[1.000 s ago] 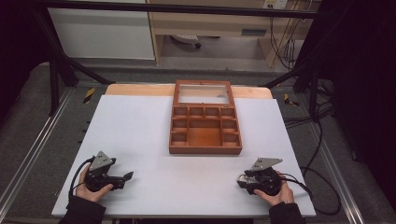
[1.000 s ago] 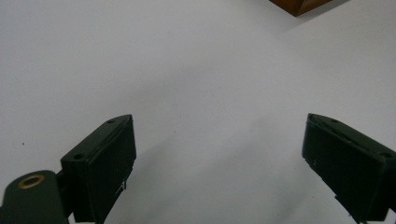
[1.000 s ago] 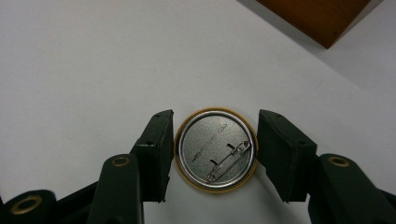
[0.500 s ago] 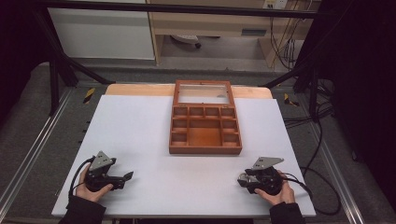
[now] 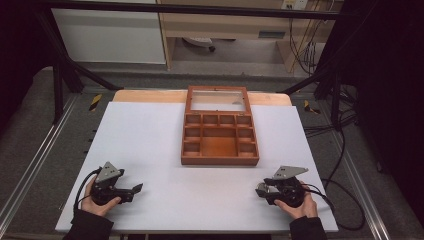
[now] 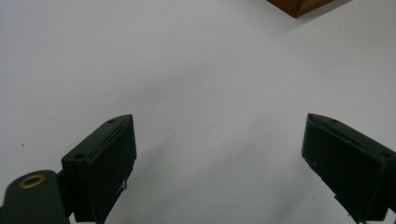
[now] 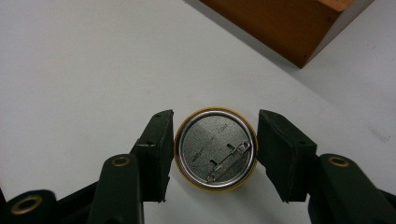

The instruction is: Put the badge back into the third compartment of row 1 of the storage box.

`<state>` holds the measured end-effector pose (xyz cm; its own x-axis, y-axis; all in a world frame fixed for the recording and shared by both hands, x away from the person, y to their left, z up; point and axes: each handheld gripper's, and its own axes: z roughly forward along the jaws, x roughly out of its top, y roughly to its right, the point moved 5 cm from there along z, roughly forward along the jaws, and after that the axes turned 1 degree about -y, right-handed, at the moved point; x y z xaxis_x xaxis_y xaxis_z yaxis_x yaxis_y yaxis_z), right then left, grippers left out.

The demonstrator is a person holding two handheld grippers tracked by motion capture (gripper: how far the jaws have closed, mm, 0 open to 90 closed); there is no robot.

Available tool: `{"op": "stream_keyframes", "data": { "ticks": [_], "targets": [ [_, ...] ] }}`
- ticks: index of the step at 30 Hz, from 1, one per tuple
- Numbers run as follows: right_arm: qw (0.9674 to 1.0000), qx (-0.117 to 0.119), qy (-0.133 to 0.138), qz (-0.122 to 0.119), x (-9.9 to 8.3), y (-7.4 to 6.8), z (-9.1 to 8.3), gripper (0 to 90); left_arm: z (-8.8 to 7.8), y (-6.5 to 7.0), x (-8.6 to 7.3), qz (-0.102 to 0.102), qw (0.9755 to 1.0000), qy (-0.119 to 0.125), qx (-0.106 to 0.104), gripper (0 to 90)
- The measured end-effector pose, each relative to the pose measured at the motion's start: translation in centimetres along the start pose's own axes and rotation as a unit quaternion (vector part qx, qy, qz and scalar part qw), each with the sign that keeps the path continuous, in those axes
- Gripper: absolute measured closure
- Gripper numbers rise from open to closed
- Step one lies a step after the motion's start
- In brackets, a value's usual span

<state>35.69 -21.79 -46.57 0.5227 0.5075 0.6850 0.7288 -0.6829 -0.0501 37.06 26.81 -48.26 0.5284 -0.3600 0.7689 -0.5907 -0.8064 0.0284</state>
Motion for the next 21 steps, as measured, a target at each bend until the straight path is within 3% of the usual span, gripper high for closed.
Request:
{"op": "stream_keyframes", "data": {
  "ticks": [21],
  "targets": [
    [0.9994,-0.009,0.028,0.019,1.02,0.70,-0.47,47.6,0.09,-0.05,0.03,-0.001,1.0000,-0.003,0.000,9.6]
  ]
}}
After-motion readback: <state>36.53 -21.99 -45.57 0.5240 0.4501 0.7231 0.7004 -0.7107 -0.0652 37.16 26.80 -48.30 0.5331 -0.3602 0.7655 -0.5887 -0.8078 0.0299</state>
